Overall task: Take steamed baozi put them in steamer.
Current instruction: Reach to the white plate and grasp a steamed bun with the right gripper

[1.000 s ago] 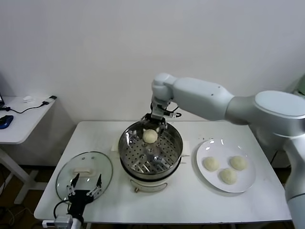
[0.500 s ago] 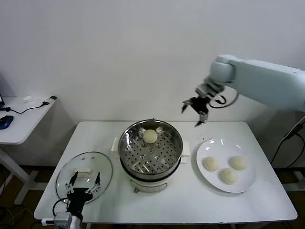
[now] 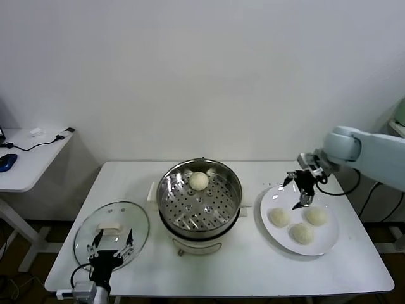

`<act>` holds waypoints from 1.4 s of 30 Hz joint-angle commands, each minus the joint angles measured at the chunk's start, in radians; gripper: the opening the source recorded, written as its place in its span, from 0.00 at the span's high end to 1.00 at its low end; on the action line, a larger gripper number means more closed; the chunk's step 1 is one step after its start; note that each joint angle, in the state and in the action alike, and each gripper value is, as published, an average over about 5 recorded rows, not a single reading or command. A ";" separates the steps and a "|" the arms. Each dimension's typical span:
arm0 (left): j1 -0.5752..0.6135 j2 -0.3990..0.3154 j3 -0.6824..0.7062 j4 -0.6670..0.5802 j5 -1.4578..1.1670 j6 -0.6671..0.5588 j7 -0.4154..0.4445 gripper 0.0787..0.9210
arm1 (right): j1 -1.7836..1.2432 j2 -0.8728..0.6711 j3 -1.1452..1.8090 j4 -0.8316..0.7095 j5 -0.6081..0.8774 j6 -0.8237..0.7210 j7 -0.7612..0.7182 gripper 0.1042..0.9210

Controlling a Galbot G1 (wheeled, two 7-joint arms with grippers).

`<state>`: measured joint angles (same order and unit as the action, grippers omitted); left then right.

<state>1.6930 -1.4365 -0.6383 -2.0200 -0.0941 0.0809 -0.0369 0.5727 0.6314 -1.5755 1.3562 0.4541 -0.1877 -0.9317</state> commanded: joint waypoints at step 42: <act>0.001 -0.017 0.008 0.008 0.010 0.004 -0.001 0.12 | -0.311 0.111 0.233 -0.159 -0.087 -0.133 0.090 0.23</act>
<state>1.6935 -1.4540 -0.6308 -2.0094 -0.0845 0.0833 -0.0386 0.2424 0.7457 -1.3343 1.1885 0.3622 -0.3189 -0.8352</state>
